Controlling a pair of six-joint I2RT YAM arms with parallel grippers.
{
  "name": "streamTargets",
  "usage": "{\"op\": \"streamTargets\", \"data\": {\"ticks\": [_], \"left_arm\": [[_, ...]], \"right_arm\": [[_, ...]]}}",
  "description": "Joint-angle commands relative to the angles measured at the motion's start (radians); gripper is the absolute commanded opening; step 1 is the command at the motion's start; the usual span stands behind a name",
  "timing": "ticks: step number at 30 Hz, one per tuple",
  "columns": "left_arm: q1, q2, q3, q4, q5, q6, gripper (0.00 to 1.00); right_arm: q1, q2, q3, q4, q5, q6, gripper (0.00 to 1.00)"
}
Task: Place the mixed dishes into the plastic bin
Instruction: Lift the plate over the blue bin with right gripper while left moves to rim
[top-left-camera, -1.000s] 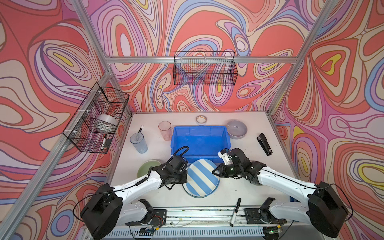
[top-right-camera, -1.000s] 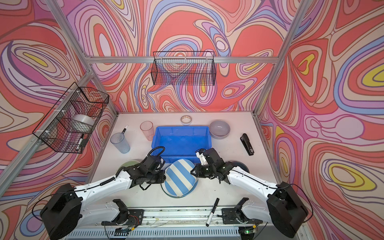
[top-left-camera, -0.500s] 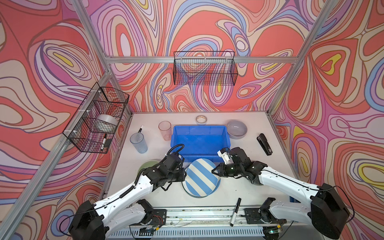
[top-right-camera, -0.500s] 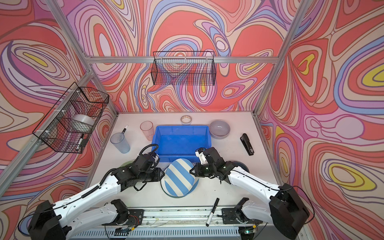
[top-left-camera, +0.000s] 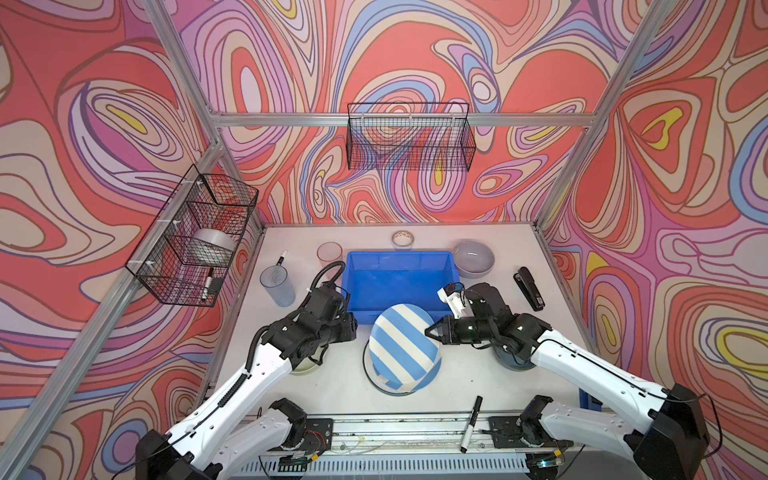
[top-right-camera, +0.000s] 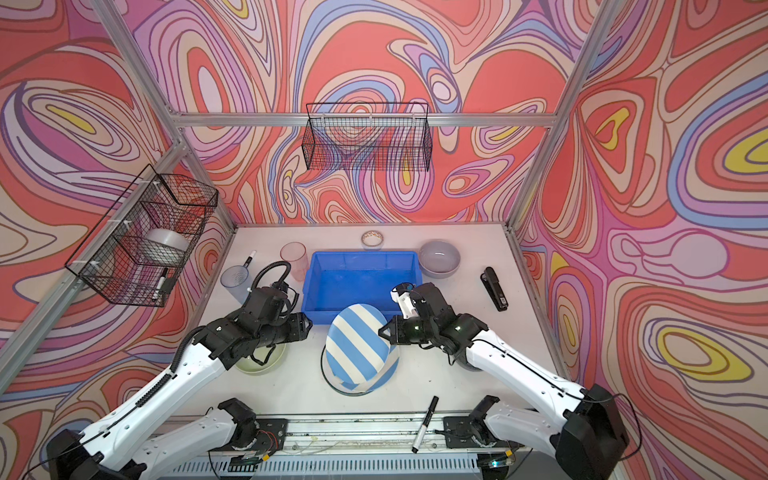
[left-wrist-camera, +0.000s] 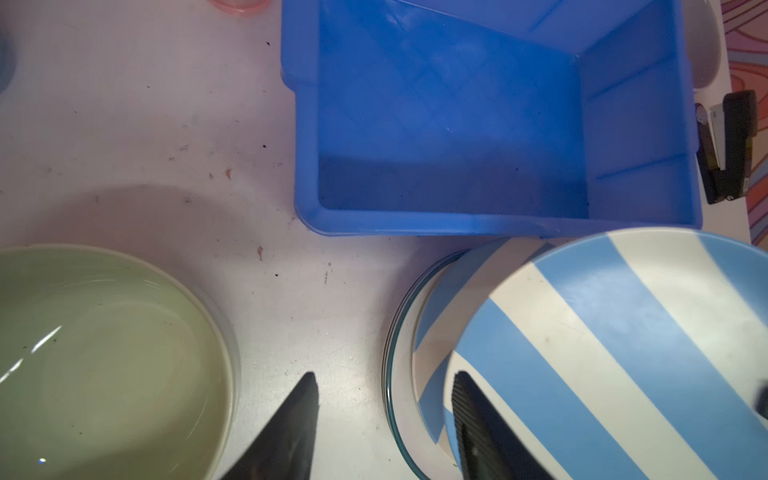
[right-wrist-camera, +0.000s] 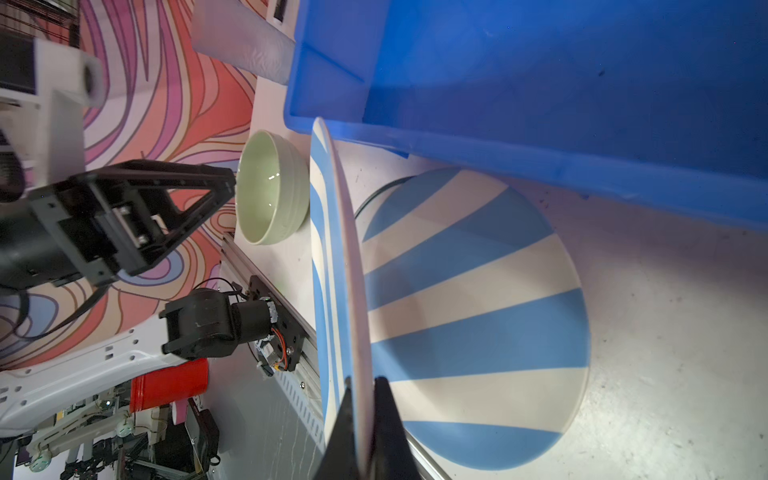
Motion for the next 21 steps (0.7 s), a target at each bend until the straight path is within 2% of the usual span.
{"op": "streamTargets", "data": {"ticks": [1, 4, 9, 14, 16, 21], "left_arm": [[0.063, 0.053, 0.058, -0.035, 0.034, 0.093, 0.55], [0.126, 0.112, 0.088, -0.004, 0.079, 0.130, 0.53], [0.218, 0.198, 0.111, 0.083, 0.170, 0.147, 0.46], [0.267, 0.297, 0.146, 0.109, 0.216, 0.174, 0.41], [0.275, 0.329, 0.153, 0.122, 0.201, 0.176, 0.38], [0.286, 0.400, 0.169, 0.144, 0.215, 0.178, 0.33]], "right_arm": [[0.003, -0.010, 0.102, -0.042, 0.051, -0.047, 0.00], [0.002, 0.027, 0.171, -0.058, 0.112, -0.054, 0.00], [-0.009, 0.131, 0.278, -0.030, 0.149, -0.075, 0.00], [-0.033, 0.231, 0.363, 0.000, 0.214, -0.064, 0.00], [-0.048, 0.264, 0.389, 0.016, 0.243, -0.058, 0.00], [-0.103, 0.345, 0.428, 0.096, 0.236, -0.026, 0.00]]}}
